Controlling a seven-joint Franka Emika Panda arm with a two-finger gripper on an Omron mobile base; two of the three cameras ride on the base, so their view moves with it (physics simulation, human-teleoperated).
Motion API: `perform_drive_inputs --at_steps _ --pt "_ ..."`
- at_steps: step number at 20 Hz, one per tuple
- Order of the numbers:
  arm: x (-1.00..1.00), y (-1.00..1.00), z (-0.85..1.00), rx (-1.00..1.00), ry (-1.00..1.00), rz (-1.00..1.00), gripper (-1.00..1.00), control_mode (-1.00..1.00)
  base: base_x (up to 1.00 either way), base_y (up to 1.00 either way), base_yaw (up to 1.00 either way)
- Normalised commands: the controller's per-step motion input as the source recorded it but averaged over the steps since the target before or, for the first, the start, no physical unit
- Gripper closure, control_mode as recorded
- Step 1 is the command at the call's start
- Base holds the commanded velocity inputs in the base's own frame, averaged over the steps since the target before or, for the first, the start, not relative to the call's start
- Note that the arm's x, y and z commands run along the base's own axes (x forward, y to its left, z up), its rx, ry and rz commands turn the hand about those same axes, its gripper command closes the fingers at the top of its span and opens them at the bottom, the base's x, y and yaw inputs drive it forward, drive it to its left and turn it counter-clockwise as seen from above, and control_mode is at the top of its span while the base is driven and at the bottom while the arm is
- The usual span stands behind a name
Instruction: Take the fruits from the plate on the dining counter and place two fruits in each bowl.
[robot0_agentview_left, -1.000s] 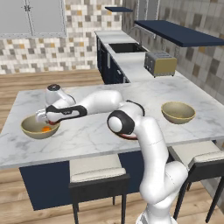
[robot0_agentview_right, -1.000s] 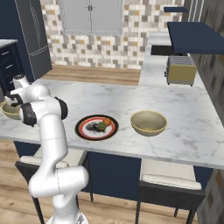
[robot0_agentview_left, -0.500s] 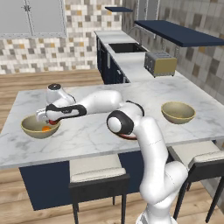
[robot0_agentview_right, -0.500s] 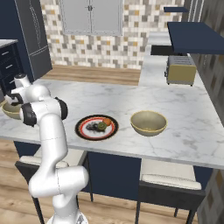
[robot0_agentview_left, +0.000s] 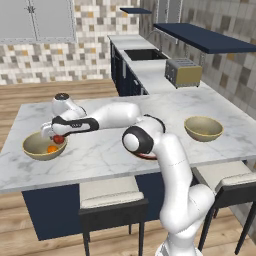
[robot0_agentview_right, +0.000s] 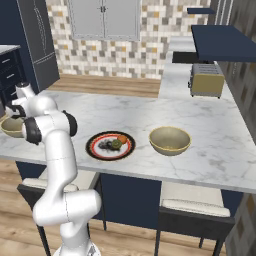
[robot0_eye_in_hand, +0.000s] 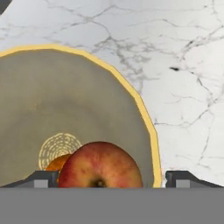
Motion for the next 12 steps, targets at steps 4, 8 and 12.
perform_drive_inputs --at_steps 4,8,12 --pt "-0.29 -0.42 0.35 0.0 0.0 -0.13 -1.0 -1.0 0.0 0.0 0.0" --pt "-0.31 -0.37 0.36 0.0 -0.01 -0.12 -1.0 -1.0 0.0 0.0 0.0" --pt "-0.15 0.04 0.26 0.06 0.0 0.0 -1.0 -1.0 0.0 0.0 0.0"
